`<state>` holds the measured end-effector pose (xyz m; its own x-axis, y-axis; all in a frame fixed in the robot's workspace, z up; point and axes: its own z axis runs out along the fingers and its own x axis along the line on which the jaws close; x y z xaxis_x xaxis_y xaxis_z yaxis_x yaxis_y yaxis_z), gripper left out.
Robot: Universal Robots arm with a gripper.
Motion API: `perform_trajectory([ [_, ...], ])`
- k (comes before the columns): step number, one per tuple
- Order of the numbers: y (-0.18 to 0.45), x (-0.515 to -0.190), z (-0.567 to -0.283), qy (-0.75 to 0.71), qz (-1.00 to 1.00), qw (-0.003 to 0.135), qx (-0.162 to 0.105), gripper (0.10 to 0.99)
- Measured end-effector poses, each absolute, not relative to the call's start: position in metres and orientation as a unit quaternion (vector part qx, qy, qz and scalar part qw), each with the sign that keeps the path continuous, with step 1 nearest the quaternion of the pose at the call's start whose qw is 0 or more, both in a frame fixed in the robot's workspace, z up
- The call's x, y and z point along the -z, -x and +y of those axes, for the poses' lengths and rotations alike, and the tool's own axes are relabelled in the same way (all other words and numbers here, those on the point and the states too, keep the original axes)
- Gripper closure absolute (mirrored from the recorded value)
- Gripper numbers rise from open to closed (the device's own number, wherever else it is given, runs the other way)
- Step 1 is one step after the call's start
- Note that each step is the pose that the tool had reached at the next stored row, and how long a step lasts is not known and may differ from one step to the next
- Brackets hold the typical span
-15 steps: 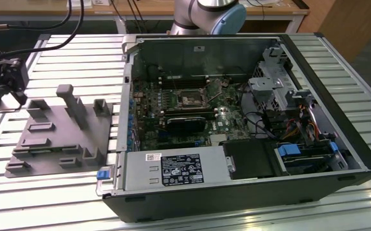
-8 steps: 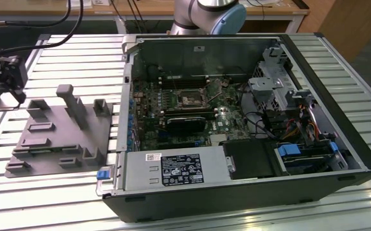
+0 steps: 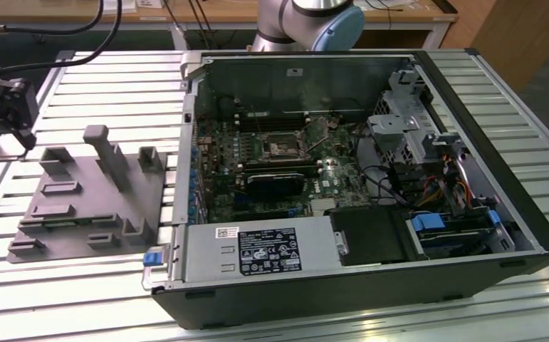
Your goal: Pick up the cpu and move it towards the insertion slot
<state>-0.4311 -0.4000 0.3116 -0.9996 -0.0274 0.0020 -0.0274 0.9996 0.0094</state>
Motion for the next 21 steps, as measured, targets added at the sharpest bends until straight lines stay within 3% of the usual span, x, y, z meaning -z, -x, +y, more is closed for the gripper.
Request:
perform_trajectory([
  [21,0.431,-0.333,-0.399,-0.014,-1.000,0.001,0.005,0.553],
])
